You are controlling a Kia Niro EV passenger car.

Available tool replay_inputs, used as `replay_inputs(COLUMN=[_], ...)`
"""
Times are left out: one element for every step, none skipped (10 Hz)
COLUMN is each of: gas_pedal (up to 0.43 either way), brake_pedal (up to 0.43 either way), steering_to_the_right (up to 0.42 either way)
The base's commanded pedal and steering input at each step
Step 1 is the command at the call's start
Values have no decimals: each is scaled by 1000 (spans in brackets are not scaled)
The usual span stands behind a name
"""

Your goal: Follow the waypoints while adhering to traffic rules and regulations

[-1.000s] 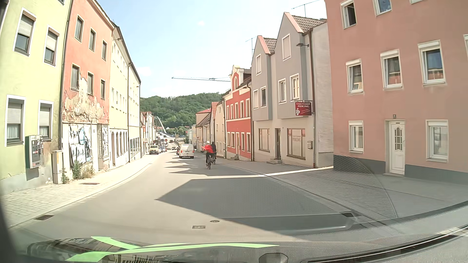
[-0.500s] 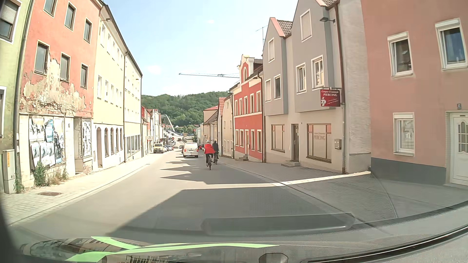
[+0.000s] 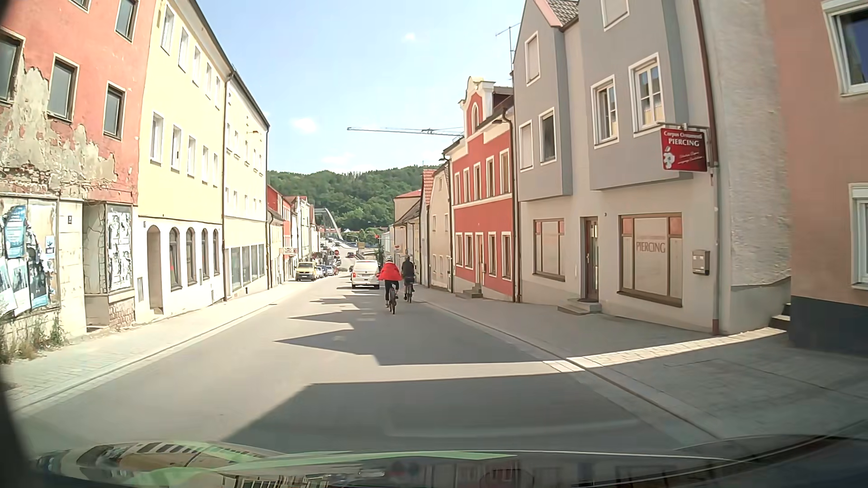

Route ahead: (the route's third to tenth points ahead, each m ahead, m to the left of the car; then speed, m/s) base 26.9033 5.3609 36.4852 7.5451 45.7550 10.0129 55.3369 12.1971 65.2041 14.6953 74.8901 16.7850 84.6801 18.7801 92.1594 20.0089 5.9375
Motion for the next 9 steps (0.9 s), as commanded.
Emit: replay_inputs(gas_pedal=[0, 0, 0, 0, 0, 0, 0, 0, 0], brake_pedal=[189, 177, 177, 177, 177, 177, 171, 171, 152], steering_to_the_right=[-60, -61, -65, -69, -69, -66, -66, -67, -67])
